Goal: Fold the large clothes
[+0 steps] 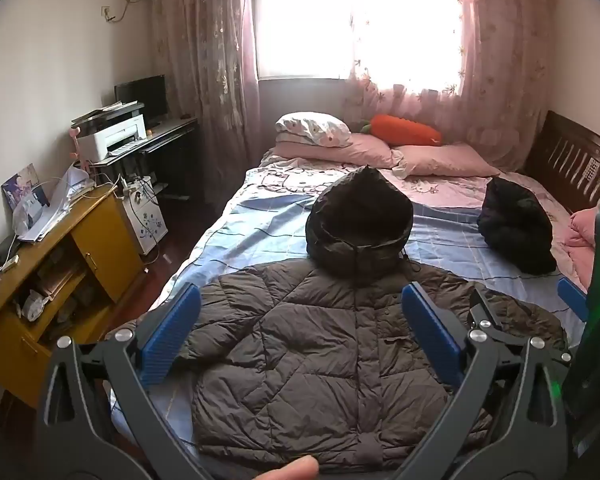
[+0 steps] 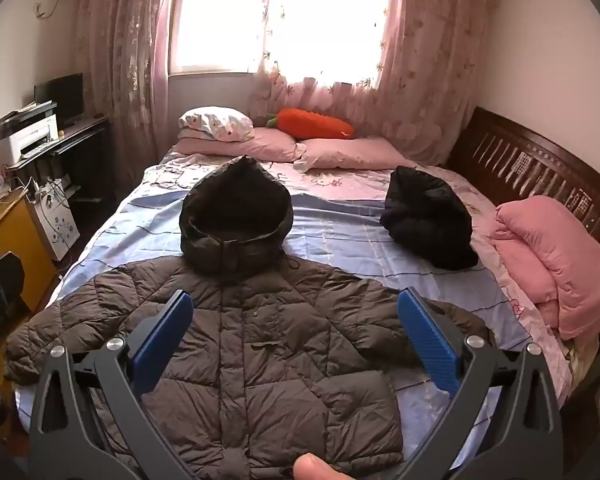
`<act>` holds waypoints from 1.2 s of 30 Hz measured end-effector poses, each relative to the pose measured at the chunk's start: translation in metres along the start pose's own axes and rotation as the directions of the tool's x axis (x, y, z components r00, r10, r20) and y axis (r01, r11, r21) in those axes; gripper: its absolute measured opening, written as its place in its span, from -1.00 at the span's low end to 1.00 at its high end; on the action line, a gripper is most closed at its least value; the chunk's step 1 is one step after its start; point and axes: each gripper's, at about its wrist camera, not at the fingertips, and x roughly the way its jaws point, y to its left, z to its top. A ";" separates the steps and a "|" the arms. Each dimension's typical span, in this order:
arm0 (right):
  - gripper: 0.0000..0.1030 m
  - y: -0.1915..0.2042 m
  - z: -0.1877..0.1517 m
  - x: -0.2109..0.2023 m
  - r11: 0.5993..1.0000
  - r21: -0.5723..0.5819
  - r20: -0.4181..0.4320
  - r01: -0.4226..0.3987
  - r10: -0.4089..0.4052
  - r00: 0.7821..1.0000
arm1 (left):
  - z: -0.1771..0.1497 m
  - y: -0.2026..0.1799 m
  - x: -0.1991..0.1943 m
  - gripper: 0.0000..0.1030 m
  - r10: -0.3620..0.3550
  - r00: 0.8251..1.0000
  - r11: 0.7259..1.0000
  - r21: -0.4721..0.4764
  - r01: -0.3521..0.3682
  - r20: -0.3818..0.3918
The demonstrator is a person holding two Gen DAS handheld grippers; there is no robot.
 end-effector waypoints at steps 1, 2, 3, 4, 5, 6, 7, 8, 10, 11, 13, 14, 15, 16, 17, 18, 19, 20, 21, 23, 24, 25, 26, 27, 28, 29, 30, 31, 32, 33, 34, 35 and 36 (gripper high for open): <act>0.97 0.002 0.000 -0.001 1.000 -0.022 0.016 0.013 -0.013 1.000 | 0.000 0.000 0.000 0.96 0.000 1.000 1.000 0.000 0.000 -0.002; 0.97 0.003 0.000 -0.001 1.000 -0.019 0.015 0.011 -0.011 1.000 | 0.000 0.000 0.000 0.96 0.001 1.000 1.000 0.001 -0.001 -0.002; 0.97 0.004 -0.001 -0.001 1.000 -0.018 0.015 0.011 -0.010 1.000 | 0.000 0.000 0.000 0.96 0.001 1.000 1.000 0.001 -0.001 -0.003; 0.97 0.001 -0.001 -0.001 1.000 -0.006 0.018 0.003 -0.003 1.000 | 0.000 0.000 0.000 0.96 0.000 1.000 1.000 0.002 0.000 -0.003; 0.97 0.001 -0.001 -0.001 1.000 -0.002 0.019 -0.001 0.001 1.000 | 0.000 -0.001 0.000 0.96 0.000 1.000 1.000 0.003 0.000 -0.003; 0.97 0.001 -0.001 -0.001 1.000 -0.001 0.018 -0.004 0.004 1.000 | -0.001 -0.001 0.000 0.96 0.001 1.000 1.000 0.004 -0.001 -0.002; 0.97 0.001 -0.001 -0.001 1.000 0.000 0.016 -0.007 0.007 1.000 | -0.001 -0.001 0.000 0.96 0.001 1.000 1.000 0.005 -0.001 -0.002; 0.97 0.000 -0.001 -0.002 1.000 0.001 0.014 -0.009 0.009 1.000 | 0.000 0.000 0.000 0.96 -0.001 1.000 1.000 0.000 0.001 -0.004; 0.97 -0.004 0.000 -0.006 1.000 0.000 0.016 -0.009 0.009 1.000 | 0.000 0.000 0.000 0.96 0.000 1.000 1.000 0.000 0.000 -0.004; 0.97 -0.002 0.000 -0.004 1.000 -0.001 0.013 -0.007 0.007 1.000 | 0.000 0.000 0.000 0.96 0.002 1.000 1.000 -0.001 -0.002 -0.003; 0.97 -0.002 0.000 -0.005 1.000 -0.001 0.011 -0.007 0.007 1.000 | 0.000 0.000 0.001 0.96 0.006 1.000 1.000 0.001 -0.006 -0.003; 0.97 -0.002 0.000 -0.004 1.000 -0.001 0.009 -0.009 0.009 1.000 | 0.000 0.000 0.000 0.96 0.002 1.000 1.000 0.002 -0.002 -0.004; 0.97 -0.001 0.000 -0.005 1.000 -0.002 0.009 -0.008 0.008 1.000 | 0.000 0.000 0.000 0.96 0.002 1.000 1.000 0.002 -0.002 -0.004; 0.97 0.000 -0.001 -0.004 1.000 -0.003 0.011 -0.005 0.005 1.000 | 0.000 0.000 0.000 0.96 0.002 1.000 1.000 0.002 -0.002 -0.004; 0.97 0.001 -0.002 -0.003 1.000 -0.002 0.015 -0.009 0.009 1.000 | 0.000 0.000 0.000 0.96 0.002 1.000 1.000 0.002 -0.002 -0.004; 0.97 0.001 -0.002 -0.003 1.000 -0.001 0.016 -0.011 0.011 1.000 | 0.000 0.000 0.000 0.96 0.003 1.000 1.000 0.003 -0.003 -0.003; 0.97 0.002 -0.001 -0.003 1.000 -0.002 0.015 -0.011 0.011 1.000 | 0.000 0.000 0.000 0.96 0.004 1.000 1.000 0.003 -0.004 -0.003; 0.97 0.002 -0.001 -0.003 1.000 -0.002 0.015 -0.010 0.010 1.000 | 0.000 0.000 0.001 0.96 0.003 1.000 1.000 0.003 -0.003 -0.004; 0.97 0.002 -0.001 -0.004 1.000 -0.003 0.013 -0.011 0.011 1.000 | 0.000 0.000 0.000 0.96 0.002 1.000 1.000 0.003 -0.002 -0.004; 0.97 0.001 0.000 -0.004 1.000 -0.004 0.013 -0.014 0.014 1.000 | 0.000 0.000 0.000 0.96 0.003 1.000 1.000 0.003 -0.003 -0.005; 0.97 0.001 -0.001 -0.004 1.000 -0.004 0.013 -0.012 0.012 1.000 | 0.000 0.000 0.000 0.96 0.003 1.000 1.000 0.002 -0.003 -0.005; 0.97 0.004 -0.004 -0.002 1.000 -0.011 0.013 -0.014 0.014 1.000 | 0.000 0.000 0.000 0.96 0.003 1.000 1.000 0.002 -0.003 -0.005; 0.97 0.004 -0.003 -0.002 1.000 -0.011 0.012 -0.014 0.015 1.000 | 0.000 0.000 0.000 0.96 0.003 1.000 1.000 0.003 -0.003 -0.005; 0.97 0.004 -0.004 -0.002 1.000 -0.011 0.012 -0.015 0.015 1.000 | 0.000 0.000 0.000 0.96 0.004 1.000 1.000 0.003 -0.004 -0.005; 0.97 0.004 -0.004 -0.002 1.000 -0.011 0.012 -0.014 0.014 1.000 | 0.000 0.000 0.000 0.96 0.004 1.000 1.000 0.003 -0.004 -0.005; 0.97 0.004 -0.004 -0.002 1.000 -0.011 0.012 -0.014 0.014 1.000 | 0.000 0.000 0.001 0.96 0.004 1.000 1.000 0.003 -0.004 -0.005; 0.97 0.004 -0.004 -0.002 1.000 -0.011 0.012 -0.014 0.014 1.000 | 0.000 0.000 0.001 0.96 0.004 1.000 1.000 0.003 -0.003 -0.005; 0.97 0.004 -0.004 -0.002 1.000 -0.011 0.012 -0.014 0.015 1.000 | 0.000 0.000 0.001 0.96 0.003 1.000 1.000 0.003 -0.003 -0.006; 0.97 0.004 -0.003 -0.002 1.000 -0.011 0.011 -0.015 0.016 1.000 | 0.000 0.000 0.001 0.96 0.004 1.000 1.000 0.003 -0.004 -0.006; 0.97 0.004 -0.003 -0.002 1.000 -0.011 0.010 -0.016 0.016 1.000 | 0.000 0.000 0.001 0.96 0.004 1.000 1.000 0.003 -0.004 -0.006; 0.97 0.006 -0.005 -0.002 1.000 -0.014 0.011 -0.017 0.017 1.000 | 0.000 0.000 0.001 0.96 0.004 1.000 1.000 0.003 -0.004 -0.006; 0.97 0.006 -0.005 -0.003 1.000 -0.015 0.011 -0.018 0.018 1.000 | 0.000 0.000 0.001 0.96 0.004 1.000 1.000 0.003 -0.004 -0.006; 0.97 0.007 -0.006 -0.004 1.000 -0.016 0.012 -0.019 0.019 1.000 | 0.000 0.000 0.001 0.96 0.004 1.000 1.000 0.003 -0.004 -0.006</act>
